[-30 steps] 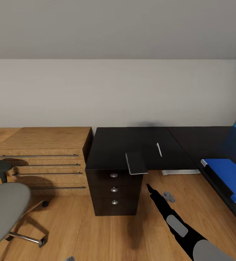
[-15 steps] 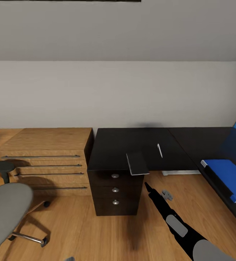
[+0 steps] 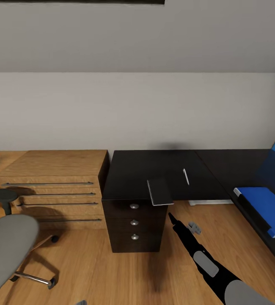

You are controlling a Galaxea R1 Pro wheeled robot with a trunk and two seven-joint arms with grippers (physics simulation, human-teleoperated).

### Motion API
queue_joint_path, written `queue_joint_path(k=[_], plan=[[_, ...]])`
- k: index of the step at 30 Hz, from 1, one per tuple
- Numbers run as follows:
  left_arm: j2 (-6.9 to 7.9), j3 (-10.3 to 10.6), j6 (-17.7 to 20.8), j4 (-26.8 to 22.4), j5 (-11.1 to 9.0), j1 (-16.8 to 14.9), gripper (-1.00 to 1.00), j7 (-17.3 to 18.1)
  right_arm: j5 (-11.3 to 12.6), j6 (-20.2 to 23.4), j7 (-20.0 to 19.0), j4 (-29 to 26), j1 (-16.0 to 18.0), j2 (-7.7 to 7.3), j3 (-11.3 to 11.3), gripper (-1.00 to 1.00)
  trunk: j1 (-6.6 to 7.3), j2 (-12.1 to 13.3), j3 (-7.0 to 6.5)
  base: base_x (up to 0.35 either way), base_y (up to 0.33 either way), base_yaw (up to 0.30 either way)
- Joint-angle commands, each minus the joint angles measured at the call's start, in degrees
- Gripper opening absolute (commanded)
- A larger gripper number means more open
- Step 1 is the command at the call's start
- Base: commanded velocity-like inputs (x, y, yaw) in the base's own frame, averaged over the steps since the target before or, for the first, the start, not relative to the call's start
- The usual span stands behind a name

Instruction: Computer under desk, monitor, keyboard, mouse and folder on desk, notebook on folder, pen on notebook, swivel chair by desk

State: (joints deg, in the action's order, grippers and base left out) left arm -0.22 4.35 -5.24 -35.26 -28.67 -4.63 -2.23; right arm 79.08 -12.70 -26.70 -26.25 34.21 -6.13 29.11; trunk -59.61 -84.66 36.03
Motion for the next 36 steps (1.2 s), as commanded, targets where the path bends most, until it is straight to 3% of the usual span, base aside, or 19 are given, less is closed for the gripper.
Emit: queue_joint_path(k=[1, 7, 21, 36], plan=[[0.05, 0.32, -0.29, 0.02, -0.59, -0.03, 1.00, -0.23, 0.61, -0.35, -0.17, 0.04, 0.06, -0.04, 0.49, 1.00, 0.00, -0.03, 0.05, 0.000, 0.000, 0.000], [0.07, 0.32, -0.29, 0.02, -0.59, -0.03, 1.00, -0.23, 0.63, -0.32, -0.19, 0.07, 0.06, -0.03, 0.50, 1.00, 0.00, -0.03, 0.05, 0.023, 0.004, 0.000], [0.13, 0.31, -0.29, 0.02, -0.65, -0.03, 1.00, -0.23, 0.72, -0.41, -0.21, 0.23, 0.06, 0.01, 0.49, 1.00, 0.00, -0.03, 0.05, 0.225, 0.142, 0.000], [0.07, 0.31, -0.29, 0.02, -0.60, -0.01, 1.00, -0.23, 0.72, -0.48, -0.32, 0.23, 0.06, 0.15, 0.51, 1.00, 0.00, -0.03, 0.05, 0.022, 0.014, 0.000]])
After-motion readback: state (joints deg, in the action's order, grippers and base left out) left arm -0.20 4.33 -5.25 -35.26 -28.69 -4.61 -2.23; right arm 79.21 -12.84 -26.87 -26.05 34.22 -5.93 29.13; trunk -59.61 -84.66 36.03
